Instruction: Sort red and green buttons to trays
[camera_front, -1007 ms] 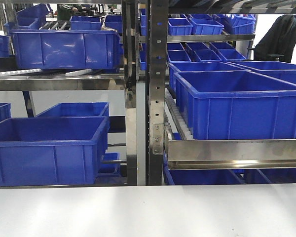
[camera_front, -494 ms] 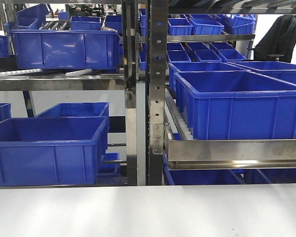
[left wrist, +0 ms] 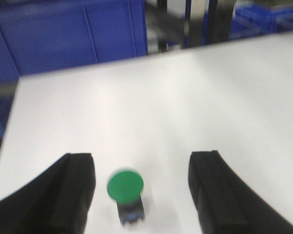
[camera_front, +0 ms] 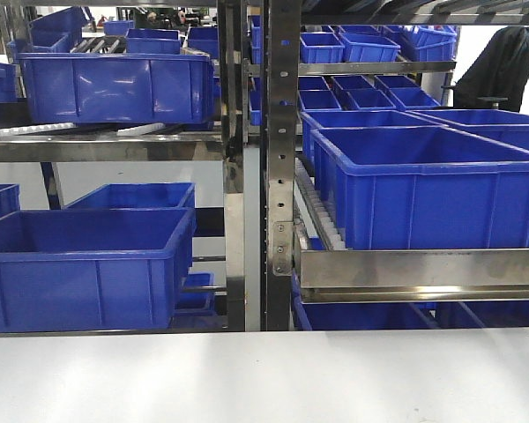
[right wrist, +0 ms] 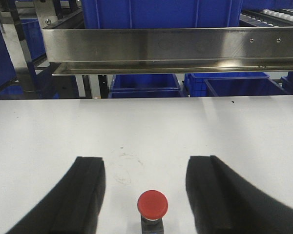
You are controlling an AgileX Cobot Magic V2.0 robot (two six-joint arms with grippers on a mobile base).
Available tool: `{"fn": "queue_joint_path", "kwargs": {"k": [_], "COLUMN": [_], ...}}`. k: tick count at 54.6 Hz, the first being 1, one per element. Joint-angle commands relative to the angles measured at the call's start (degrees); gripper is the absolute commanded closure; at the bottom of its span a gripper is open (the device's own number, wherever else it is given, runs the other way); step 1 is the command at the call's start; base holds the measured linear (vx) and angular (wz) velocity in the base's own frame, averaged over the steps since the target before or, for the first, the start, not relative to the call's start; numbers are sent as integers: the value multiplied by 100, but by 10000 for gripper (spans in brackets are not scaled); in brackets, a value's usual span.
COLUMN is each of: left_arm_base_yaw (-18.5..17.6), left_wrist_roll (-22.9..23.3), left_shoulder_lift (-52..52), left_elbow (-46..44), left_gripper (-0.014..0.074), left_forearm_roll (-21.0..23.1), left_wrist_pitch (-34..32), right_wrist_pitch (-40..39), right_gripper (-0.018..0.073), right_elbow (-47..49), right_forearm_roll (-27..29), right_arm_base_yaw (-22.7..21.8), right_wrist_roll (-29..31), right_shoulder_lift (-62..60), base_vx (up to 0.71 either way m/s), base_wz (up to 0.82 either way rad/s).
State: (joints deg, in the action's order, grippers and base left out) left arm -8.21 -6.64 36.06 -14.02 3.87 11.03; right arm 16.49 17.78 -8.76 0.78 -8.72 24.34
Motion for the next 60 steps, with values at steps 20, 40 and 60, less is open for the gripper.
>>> {"fn": "queue_joint_path", "kwargs": {"k": [20, 40, 60], "left_arm_base_yaw": [4, 24, 500], "left_wrist_roll": [825, 559, -683], "left_shoulder_lift": [2086, 2746, 2751], "left_elbow": [-199, -228, -223], "left_gripper": [47, 47, 47], "left_forearm_roll": [-536, 18, 1586], "left_wrist_pitch": [-1691, -3004, -2619], "right_wrist_pitch": [-444, -444, -444], "right_gripper": [96, 96, 96], "right_elbow": [187, 187, 187], "right_forearm_roll": [-99, -116, -116], "right_arm_base_yaw": [-33, -33, -33], "right_wrist_roll": [15, 26, 20], "right_shoulder_lift": [66, 66, 66], "base_vx": [0, 0, 0], "base_wz": [0, 0, 0]}}
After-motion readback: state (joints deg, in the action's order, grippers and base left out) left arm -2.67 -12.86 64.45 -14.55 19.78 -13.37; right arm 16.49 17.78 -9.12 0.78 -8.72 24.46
